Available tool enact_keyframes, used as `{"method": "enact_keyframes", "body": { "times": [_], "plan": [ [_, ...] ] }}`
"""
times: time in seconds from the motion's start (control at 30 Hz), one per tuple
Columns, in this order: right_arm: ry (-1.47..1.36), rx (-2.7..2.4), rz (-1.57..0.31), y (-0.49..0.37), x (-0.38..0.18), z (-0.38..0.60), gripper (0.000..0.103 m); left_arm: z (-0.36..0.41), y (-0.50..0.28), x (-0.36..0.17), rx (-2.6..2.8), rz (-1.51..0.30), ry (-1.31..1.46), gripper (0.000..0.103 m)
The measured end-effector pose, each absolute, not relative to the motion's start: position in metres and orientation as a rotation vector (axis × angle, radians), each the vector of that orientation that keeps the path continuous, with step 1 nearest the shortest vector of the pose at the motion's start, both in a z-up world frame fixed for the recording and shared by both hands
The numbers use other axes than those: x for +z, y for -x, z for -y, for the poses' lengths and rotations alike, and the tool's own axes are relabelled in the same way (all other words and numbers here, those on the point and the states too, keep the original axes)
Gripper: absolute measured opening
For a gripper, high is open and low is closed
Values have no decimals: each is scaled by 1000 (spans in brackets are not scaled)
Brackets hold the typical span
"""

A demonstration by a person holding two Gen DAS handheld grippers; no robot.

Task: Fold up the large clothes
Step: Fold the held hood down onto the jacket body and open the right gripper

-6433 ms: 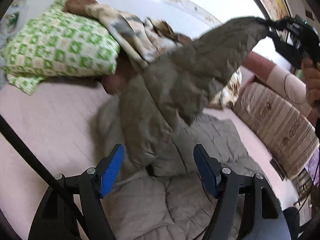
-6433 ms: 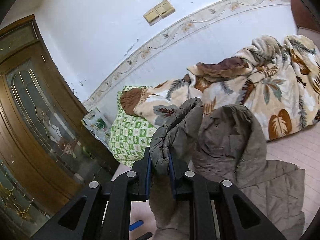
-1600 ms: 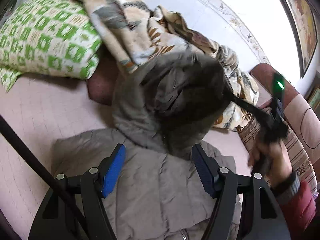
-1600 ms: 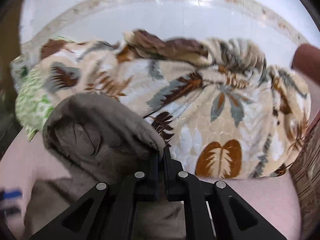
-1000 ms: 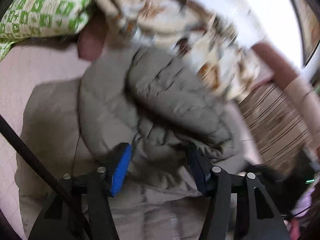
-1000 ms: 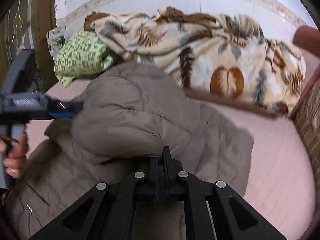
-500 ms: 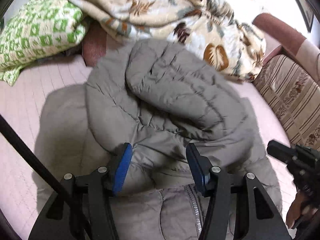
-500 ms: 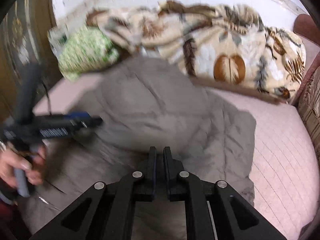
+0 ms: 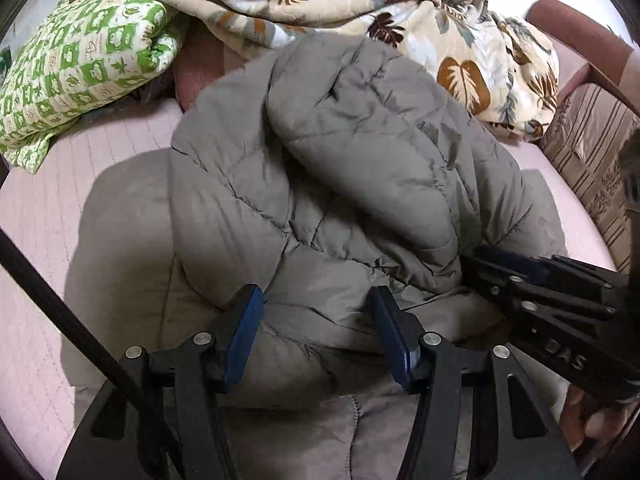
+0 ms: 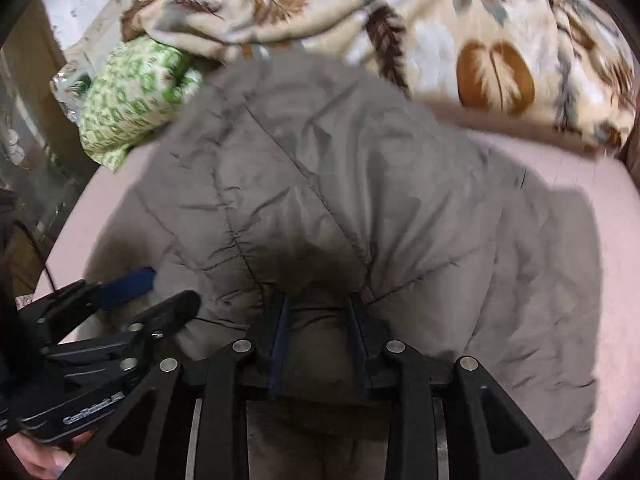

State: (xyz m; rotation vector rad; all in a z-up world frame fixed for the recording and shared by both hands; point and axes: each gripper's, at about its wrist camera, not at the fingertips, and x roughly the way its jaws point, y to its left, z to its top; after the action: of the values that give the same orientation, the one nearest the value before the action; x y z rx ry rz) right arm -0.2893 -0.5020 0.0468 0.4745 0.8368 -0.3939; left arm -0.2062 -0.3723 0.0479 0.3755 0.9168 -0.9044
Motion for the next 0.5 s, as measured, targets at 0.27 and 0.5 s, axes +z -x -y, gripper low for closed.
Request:
{"method": "enact_keyframes", "body": {
  "times": [0.27, 0.5],
  "plan": [
    [-453, -410, -908, 275, 40, 503, 31, 376, 207, 43, -877, -918, -381, 56],
    [-480, -402, -750, 328, 85, 488, 31, 329, 235, 80, -930, -825, -330, 56]
  ]
}}
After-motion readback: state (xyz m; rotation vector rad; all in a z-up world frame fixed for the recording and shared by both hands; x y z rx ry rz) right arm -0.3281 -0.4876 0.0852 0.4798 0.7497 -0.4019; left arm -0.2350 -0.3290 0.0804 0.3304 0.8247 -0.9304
